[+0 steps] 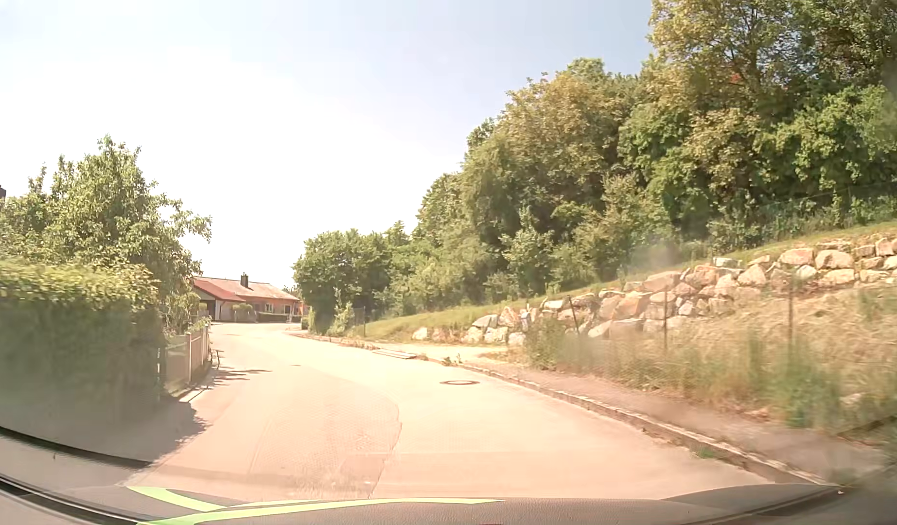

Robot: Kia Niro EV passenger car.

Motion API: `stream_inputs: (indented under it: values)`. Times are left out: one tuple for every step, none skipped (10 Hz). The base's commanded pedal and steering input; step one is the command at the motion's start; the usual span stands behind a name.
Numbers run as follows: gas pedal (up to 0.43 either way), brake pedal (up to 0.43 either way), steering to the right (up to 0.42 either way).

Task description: Follow the waypoints while adhering to traffic rules and regulations

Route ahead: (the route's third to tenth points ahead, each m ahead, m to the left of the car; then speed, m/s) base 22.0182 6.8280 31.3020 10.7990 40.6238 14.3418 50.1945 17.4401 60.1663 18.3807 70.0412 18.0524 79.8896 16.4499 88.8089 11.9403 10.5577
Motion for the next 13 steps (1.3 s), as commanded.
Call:
stream_inputs:
  values:
    - [0.138,0.000,-0.085]
    - [0.138,0.000,-0.088]
    - [0.138,0.000,-0.090]
    - [0.138,0.000,-0.092]
    - [0.138,0.000,-0.094]
    - [0.138,0.000,-0.096]
    - [0.138,0.000,-0.097]
    - [0.138,0.000,-0.097]
    - [0.138,0.000,-0.097]
    - [0.138,0.000,-0.097]
    - [0.138,0.000,-0.097]
    - [0.138,0.000,-0.097]
    - [0.138,0.000,-0.097]
